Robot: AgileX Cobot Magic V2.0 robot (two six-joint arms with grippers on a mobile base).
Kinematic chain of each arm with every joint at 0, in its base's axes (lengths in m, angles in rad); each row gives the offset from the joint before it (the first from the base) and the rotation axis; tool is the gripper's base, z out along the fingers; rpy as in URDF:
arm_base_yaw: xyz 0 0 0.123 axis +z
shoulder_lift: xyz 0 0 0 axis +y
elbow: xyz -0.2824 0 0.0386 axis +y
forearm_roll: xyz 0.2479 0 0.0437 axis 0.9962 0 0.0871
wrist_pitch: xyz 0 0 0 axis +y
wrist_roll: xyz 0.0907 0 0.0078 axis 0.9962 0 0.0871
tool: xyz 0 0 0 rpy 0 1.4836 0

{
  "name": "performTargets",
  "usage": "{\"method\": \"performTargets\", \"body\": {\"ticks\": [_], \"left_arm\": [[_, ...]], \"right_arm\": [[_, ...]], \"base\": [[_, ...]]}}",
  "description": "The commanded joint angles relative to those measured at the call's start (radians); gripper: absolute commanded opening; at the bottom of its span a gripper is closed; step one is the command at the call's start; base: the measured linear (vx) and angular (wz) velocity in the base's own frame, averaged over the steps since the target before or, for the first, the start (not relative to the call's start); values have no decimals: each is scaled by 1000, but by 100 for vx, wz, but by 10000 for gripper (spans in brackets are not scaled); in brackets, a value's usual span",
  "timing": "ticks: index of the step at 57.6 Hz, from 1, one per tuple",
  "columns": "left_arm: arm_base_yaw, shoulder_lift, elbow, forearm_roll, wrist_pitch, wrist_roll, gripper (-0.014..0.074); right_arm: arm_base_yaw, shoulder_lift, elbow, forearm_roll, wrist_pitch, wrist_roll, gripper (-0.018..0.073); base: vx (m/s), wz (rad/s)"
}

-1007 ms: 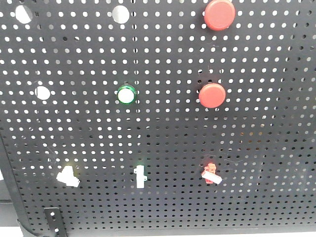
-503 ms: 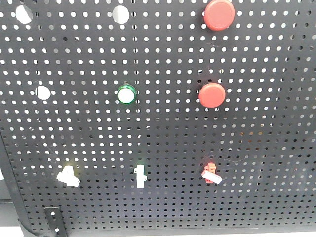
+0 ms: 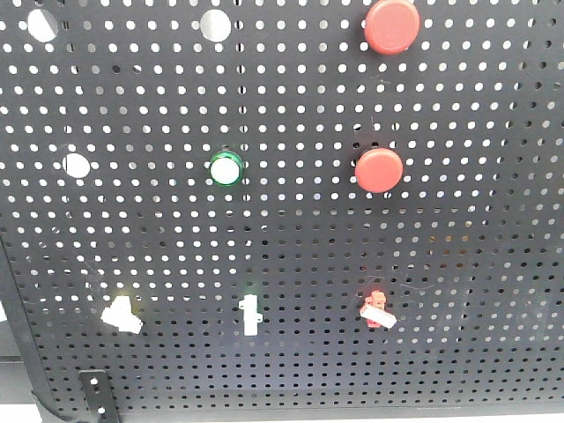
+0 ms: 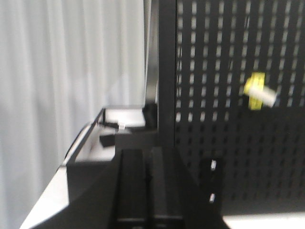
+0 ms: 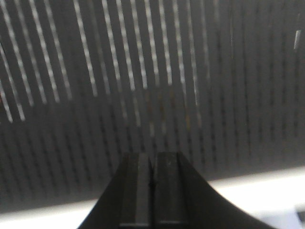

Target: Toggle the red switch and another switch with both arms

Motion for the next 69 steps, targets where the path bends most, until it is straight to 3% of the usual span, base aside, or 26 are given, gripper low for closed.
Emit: {"method": "performTargets", "body": {"ticks": [1, 9, 15, 25, 30, 40, 50, 69], "left_arm": [[-4, -14, -126, 22, -85, -12, 2], [-7, 56, -307, 107, -5, -5, 2], [-8, 174, -407, 126, -5, -6, 2], [-8, 376, -428, 125, 4, -5, 2], [-12, 467, -428, 131, -50, -5, 2], [-96, 633, -430, 267, -275, -38, 2], [-198, 798, -484, 396, -310, -151, 2], [-248, 1071, -680, 406, -310, -155, 2]], "right_arm": [[-4, 24, -102, -14, -100, -2, -6], [-4, 123, -274, -93, -53, -6, -6], [-4, 221, -360, -146, -62, -7, -6], [-4, 351, -387, -155, -73, -5, -6], [-4, 390, -387, -155, -73, -4, -6], [-4, 431, -387, -155, -85, -4, -6], [-4, 436, -387, -155, -103, -1, -6], [-4, 436, -387, -155, -118, 0, -6]], "base": [[0, 0], [0, 0], [0, 0], [0, 0], [0, 0], [0, 0], [0, 0], [0, 0]]}}
